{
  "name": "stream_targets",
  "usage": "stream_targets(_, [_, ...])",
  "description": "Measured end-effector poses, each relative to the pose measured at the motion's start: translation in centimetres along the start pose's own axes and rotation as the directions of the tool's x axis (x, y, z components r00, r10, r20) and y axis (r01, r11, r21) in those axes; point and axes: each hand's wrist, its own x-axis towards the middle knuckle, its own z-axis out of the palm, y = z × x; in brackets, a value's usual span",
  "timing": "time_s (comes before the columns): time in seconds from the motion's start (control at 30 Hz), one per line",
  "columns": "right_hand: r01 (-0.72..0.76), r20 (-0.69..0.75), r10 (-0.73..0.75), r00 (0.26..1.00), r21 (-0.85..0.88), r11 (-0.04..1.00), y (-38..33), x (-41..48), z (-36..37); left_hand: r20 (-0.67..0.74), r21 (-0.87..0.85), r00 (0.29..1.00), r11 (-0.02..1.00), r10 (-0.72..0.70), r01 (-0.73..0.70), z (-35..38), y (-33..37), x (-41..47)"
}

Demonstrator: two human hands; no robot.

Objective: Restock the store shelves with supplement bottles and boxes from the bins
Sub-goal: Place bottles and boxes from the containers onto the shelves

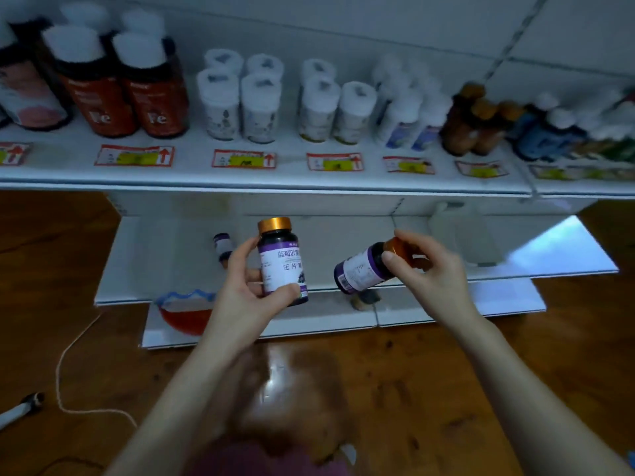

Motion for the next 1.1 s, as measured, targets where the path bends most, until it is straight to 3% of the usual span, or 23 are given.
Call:
stream_targets(0.2, [0.0,-0.127,0.009,0.992,0.065,0.998,5.2,-1.7,-14.6,0.073,-0.103,0.996,0.994,0.055,-0.048,12.9,3.8,-1.6])
stream_targets(0.43, [-0.09,-0.166,0.07,0.984,-0.116,0.989,10.3,-4.1,-28.1,0.265,-0.166,0.95,0.978,0.165,-0.124,26.9,8.8,-2.6])
stream_targets(0.7, [-0.113,-0.343,0.07,0.937,-0.105,0.988,16.7,-4.2,-38.1,0.482,-0.165,0.849,0.974,0.218,-0.157,40.9,11.5,-0.6])
stream_targets(0.8, [-0.134,-0.41,0.049,0.911,-0.181,0.974,19.4,-2.7,-41.4,0.546,-0.175,0.808,0.973,0.221,-0.148,46.5,12.5,1.3])
stream_targets(0.97, [-0.268,-0.446,0.087,0.891,-0.36,0.893,23.2,-0.3,-48.2,0.619,-0.196,0.753,0.972,0.224,-0.128,56.3,14.7,4.4])
stream_targets(1.1, [-0.4,-0.543,0.156,0.825,-0.366,0.841,26.5,0.5,-53.5,0.707,-0.201,0.665,0.97,0.241,-0.138,64.1,16.5,5.4])
